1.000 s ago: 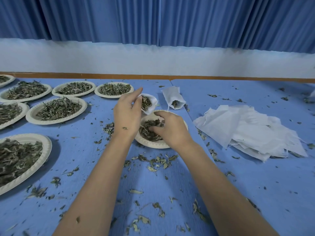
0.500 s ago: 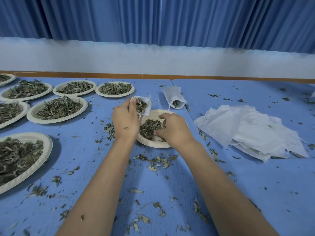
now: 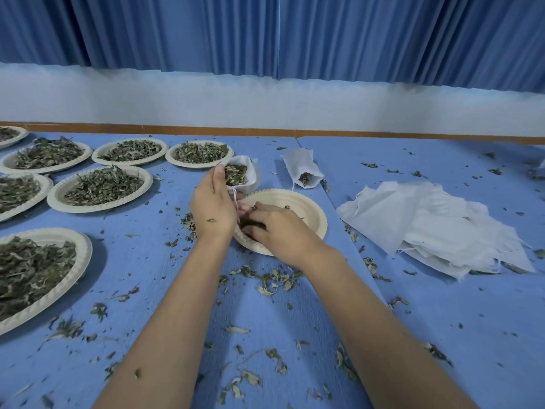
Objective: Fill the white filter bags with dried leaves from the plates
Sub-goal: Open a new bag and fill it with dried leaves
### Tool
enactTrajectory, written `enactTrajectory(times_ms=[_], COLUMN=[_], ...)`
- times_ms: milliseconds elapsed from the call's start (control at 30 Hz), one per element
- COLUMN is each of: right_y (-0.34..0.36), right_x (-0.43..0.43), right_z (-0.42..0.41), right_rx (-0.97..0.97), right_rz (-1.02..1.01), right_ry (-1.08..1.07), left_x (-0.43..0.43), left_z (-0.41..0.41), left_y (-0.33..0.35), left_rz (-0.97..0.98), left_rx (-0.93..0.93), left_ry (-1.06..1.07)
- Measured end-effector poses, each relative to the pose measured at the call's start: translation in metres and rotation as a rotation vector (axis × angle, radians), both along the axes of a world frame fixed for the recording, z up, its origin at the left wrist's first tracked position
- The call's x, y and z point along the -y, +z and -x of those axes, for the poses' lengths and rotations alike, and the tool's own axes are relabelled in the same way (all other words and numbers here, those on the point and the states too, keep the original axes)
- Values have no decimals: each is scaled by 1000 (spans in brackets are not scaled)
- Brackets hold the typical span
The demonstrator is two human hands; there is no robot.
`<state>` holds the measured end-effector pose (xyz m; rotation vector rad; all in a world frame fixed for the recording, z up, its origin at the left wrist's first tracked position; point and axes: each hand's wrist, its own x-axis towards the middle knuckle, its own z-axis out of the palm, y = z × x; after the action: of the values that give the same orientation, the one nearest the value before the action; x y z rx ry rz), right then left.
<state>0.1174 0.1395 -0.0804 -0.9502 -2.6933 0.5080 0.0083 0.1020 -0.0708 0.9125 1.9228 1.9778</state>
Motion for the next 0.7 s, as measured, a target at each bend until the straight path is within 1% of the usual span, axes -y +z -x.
enactTrajectory(times_ms=[67, 167, 267, 367, 467, 500, 567, 633, 700], right_y=[0, -1, 1, -1, -3, -3, -1, 9, 22], right_x=[1, -4, -10, -13, -11, -11, -12, -13, -16], right_z=[0, -5, -11, -12, -11, -12, -16, -22, -28], right_rx=[-6, -3, -23, -46, -38, -71, -253, -501, -685], right_rz=[-38, -66, -71, -111, -158, -153, -54, 113, 297], right_ry=[-8, -101, -208, -248, -243, -244, -272, -343, -373], left_x=[0, 2, 6, 8, 6, 5, 3, 1, 0], left_z=[1, 5, 8, 3, -5, -7, -9, -10, -12], left_y=[0, 4, 10, 10, 2, 0, -1, 0, -1], left_rz=[19, 61, 171, 254, 366, 376, 345, 291, 246], left_rx=[-67, -189, -331, -419, -493, -482, -448, -426, -387], left_ry=[42, 138, 226, 217, 124, 93, 49, 28, 31])
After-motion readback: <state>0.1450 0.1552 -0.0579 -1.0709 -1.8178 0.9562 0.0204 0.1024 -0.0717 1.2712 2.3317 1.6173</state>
